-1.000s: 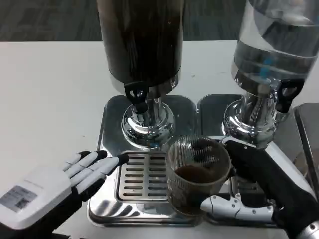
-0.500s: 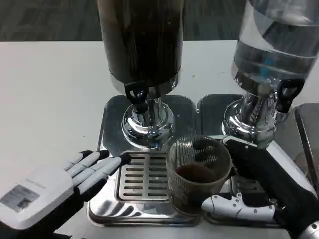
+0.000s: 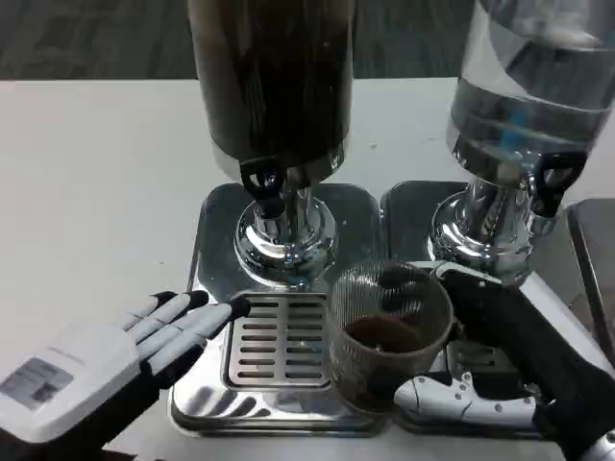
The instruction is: Grasp the cup under the faucet to collect the drink, then remove the cup.
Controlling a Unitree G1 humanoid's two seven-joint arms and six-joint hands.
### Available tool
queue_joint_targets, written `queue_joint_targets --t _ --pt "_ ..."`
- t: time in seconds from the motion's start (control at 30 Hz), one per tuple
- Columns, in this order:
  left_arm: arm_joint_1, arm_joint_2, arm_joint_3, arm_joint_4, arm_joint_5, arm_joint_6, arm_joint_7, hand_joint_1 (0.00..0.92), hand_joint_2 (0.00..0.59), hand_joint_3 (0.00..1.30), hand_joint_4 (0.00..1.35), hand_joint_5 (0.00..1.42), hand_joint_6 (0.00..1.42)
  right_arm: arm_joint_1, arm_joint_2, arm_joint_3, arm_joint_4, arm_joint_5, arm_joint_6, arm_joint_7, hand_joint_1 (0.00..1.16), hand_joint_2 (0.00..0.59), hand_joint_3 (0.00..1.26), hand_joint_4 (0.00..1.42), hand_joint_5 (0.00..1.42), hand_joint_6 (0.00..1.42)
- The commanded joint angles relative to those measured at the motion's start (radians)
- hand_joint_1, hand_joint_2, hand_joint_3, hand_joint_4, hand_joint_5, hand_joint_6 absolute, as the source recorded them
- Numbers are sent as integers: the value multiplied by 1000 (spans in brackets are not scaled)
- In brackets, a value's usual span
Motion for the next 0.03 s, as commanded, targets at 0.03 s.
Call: queue_joint_targets --t 0.03 --pt "-1 24 -11 -3 -5 3 5 0 102 0 0 0 0 3 4 -7 -43 22 -4 -4 749 261 471 459 548 592"
